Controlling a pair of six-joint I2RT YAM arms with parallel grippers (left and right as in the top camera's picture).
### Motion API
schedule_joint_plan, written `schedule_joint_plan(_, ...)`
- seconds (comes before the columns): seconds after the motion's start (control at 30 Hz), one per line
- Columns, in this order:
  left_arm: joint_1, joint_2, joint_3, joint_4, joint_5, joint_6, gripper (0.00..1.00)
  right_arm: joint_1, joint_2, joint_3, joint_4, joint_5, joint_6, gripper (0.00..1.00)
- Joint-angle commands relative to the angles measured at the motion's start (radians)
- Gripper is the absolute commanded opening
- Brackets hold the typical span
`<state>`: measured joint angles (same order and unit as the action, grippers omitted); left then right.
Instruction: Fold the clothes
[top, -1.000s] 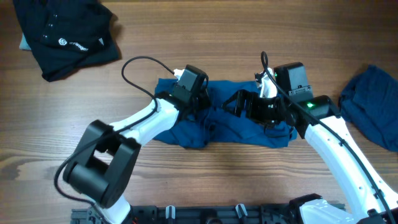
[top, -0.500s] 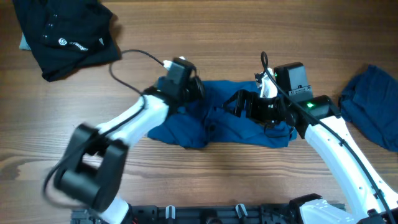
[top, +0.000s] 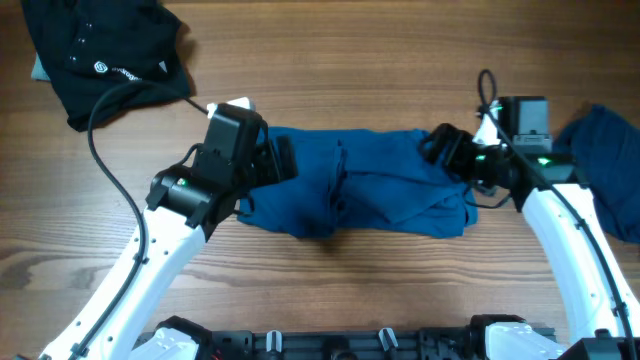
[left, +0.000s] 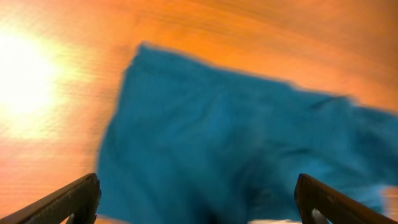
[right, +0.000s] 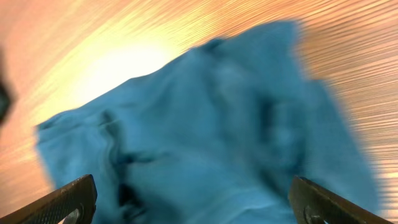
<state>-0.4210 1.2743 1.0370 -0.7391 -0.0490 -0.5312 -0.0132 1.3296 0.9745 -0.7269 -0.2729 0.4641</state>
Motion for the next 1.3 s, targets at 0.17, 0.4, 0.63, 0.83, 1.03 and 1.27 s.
schedule_joint_plan(0.17,0.181,0.024,-0.003,-0.105,-0.124,-0.084,1.00,-0.197,0.022,-0.003,-0.042,0.146,-0.254,1.00)
schedule_joint_plan(0.4,0.284,0.024,-0.005,-0.152,-0.067,-0.086,1.00,-0.288,0.192,-0.003,-0.045,0.021,-0.359,1.00)
schedule_joint_plan(0.63,0.284,0.024,-0.005,-0.153,-0.068,-0.085,1.00,-0.288,0.402,-0.003,-0.002,-0.232,-0.541,1.00)
schedule_joint_plan(0.83,0.284,0.024,-0.005,-0.153,-0.068,-0.082,1.00,-0.288,0.407,-0.003,0.018,-0.245,-0.541,1.00)
schedule_joint_plan(1.03,0.283,0.024,-0.006,-0.156,-0.068,-0.082,1.00,-0.295,0.401,0.008,0.018,-0.247,-0.524,1.00)
schedule_joint_plan(1.27,0.284,0.024,-0.018,-0.162,-0.068,-0.083,1.00,-0.374,0.348,0.030,-0.001,-0.243,-0.444,1.00)
